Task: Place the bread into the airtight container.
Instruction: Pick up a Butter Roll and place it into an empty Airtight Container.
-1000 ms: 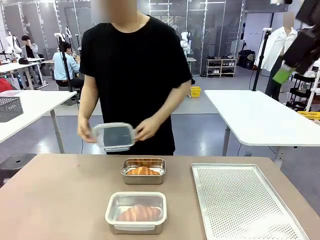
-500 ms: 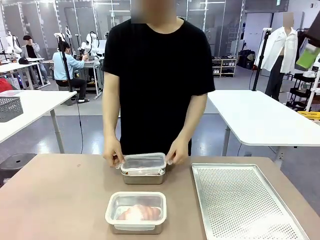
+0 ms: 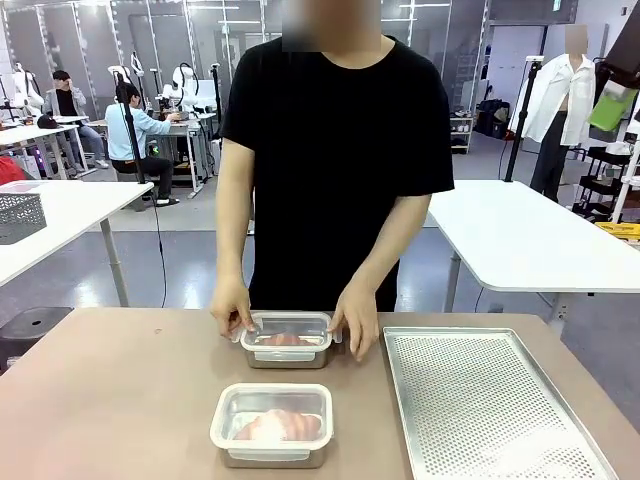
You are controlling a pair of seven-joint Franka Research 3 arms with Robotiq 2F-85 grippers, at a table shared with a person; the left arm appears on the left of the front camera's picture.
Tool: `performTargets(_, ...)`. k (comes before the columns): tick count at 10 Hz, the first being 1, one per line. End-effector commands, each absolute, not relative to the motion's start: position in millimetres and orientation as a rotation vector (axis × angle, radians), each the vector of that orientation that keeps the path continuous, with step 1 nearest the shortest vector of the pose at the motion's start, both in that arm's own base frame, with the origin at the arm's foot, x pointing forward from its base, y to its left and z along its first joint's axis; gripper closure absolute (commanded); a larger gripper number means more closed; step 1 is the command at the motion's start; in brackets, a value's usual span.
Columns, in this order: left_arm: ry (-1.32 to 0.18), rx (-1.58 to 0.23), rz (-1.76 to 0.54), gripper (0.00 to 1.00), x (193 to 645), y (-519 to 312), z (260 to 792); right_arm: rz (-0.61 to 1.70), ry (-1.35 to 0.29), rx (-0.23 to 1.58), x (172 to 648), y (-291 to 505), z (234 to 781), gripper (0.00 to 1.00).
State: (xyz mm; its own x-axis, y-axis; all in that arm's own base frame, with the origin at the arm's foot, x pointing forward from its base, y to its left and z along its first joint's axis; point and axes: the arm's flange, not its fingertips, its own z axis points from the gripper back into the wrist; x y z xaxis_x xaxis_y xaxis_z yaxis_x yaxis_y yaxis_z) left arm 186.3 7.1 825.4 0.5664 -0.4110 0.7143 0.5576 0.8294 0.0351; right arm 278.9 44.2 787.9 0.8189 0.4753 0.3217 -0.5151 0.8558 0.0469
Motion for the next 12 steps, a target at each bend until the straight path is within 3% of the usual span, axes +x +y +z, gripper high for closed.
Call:
performTargets(1,-0.782,-0.2,-0.578,0.0,186.3,6.4,827.8,0.551,-0.307,0.135,278.4,41.4,785.5,0.0)
performTargets(12,-0.782,-0.2,-0.578,0.0,186.3,6.4,827.8,0.551,-0.307,0.135,278.4,41.4,785.5,0.0)
